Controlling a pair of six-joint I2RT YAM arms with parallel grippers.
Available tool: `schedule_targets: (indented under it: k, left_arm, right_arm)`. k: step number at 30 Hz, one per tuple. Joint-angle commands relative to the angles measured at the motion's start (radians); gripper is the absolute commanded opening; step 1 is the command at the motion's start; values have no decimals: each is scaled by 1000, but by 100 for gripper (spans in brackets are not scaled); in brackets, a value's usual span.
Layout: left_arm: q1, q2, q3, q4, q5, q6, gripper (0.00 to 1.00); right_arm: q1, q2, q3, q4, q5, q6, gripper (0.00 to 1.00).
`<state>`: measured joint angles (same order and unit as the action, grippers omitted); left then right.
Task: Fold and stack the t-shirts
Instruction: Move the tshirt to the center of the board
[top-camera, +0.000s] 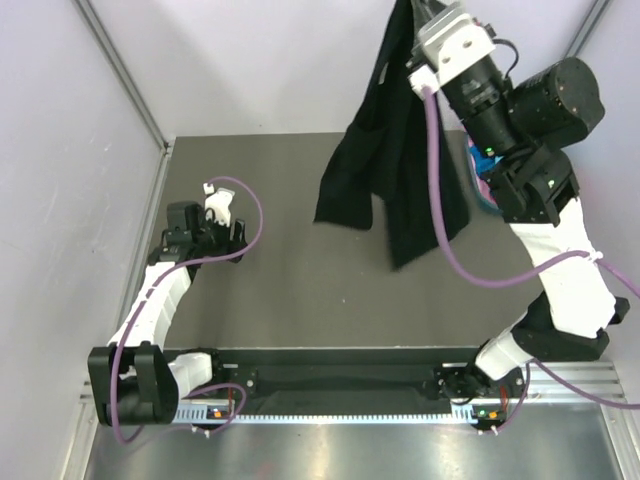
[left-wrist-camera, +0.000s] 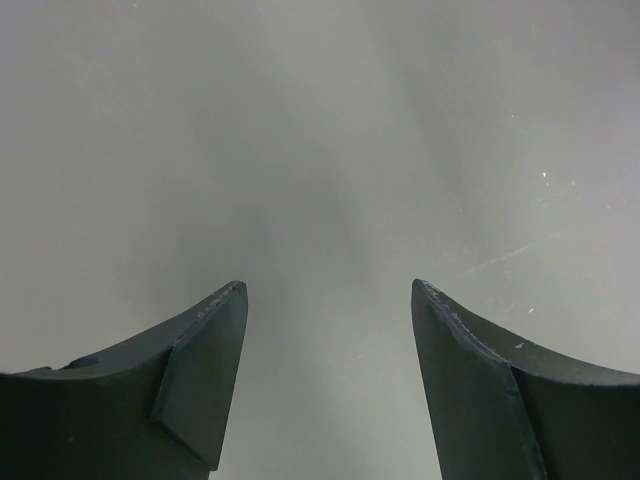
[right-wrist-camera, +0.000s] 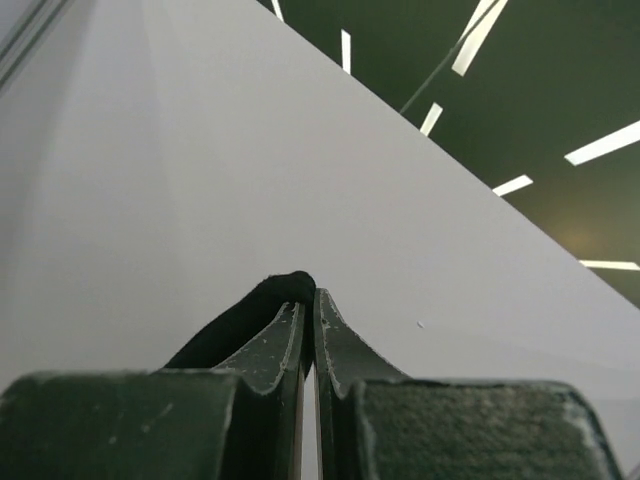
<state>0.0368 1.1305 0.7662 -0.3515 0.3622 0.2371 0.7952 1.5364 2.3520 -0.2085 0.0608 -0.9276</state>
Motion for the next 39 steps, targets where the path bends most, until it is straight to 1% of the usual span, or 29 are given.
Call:
schedule_targets:
  k: [1,6,8,9,11,12,13,14,15,16,17,18,19,22,23,24,25,26,27,28,29,30,31,32,34,35,37,38,39]
  left_arm:
    - [5,-31,-16,31,17,10,71]
    - [3,-49,-27,36,15,16,72]
    - [2,-48,-27,36,18,16,72]
    - [3,-46,-28,37,18,16,72]
    - [3,-41,-28,40,20,14,72]
    - [3,-40,-30,45,20,13,72]
    - [3,-35,-33,49,21,13,72]
    - [5,-34,-34,54,26,14,72]
    - [3,-29,-36,58,30,13,72]
    - [3,-20,-36,60,32,16,72]
    - [3,-14,-35,62,32,16,72]
    - [3,-8,-31,60,35,16,72]
    - [3,6,-28,59,35,16,72]
    - [3,25,-24,57,35,14,72]
    - [3,28,-22,60,37,13,72]
    - [3,29,-24,62,35,14,72]
    - [3,38,-22,65,32,11,72]
    - [3,43,-22,66,32,11,72]
    - [3,52,-21,66,29,13,72]
    - [3,57,-19,66,24,13,72]
    - [2,60,-19,65,24,13,72]
    - [3,64,-18,62,23,14,72]
    - [3,63,-18,60,21,18,72]
    - [2,61,-19,59,21,19,72]
    - [3,52,-25,59,20,27,72]
    - [3,51,-30,57,20,30,72]
    - [3,48,-33,57,18,31,72]
    - [3,49,-34,59,15,33,72]
    - [2,55,-33,59,14,34,72]
  right_arm:
    - [88,8,29,145,76,-169,0]
    - [104,22,-14,187,125,-201,0]
    - [90,15,-104,199,183,-221,0]
    - [55,-8,-141,201,192,-215,0]
    - [6,-65,-294,201,223,-166,0]
    - [-58,-87,-353,201,231,-143,0]
    - [-97,-107,-479,199,237,-90,0]
    - [-137,-149,-550,192,234,-67,0]
    - [-218,-168,-624,184,228,-33,0]
    - [-262,-189,-787,192,218,-24,0]
    - [-302,-209,-868,198,180,-28,0]
    - [-385,-247,-952,255,163,-45,0]
    - [-424,-260,-1097,286,149,-57,0]
    - [-575,-246,-1223,319,103,-60,0]
    - [-611,-231,-1226,307,87,-47,0]
    - [-676,-190,-1221,276,82,-2,0]
    - [-701,-165,-1199,256,80,24,0]
    - [-724,-113,-1180,230,80,48,4]
    - [-752,-90,-1163,151,85,79,10]
    - [-757,-72,-1131,108,83,85,20]
    - [-758,-56,-1123,65,65,88,37]
    - [-757,-67,-1122,-10,36,102,44]
    - [-755,-88,-1123,-53,-86,108,50]
    - [-755,-157,-1131,-115,-158,113,60]
    - [-725,-238,-1177,-127,-305,137,66]
    - [-682,-316,-1191,-168,-358,124,70]
    - [-615,-355,-1179,-271,-467,81,70]
    - [-525,-351,-1165,-370,-476,66,68]
    - [-475,-349,-1157,-406,-481,56,66]
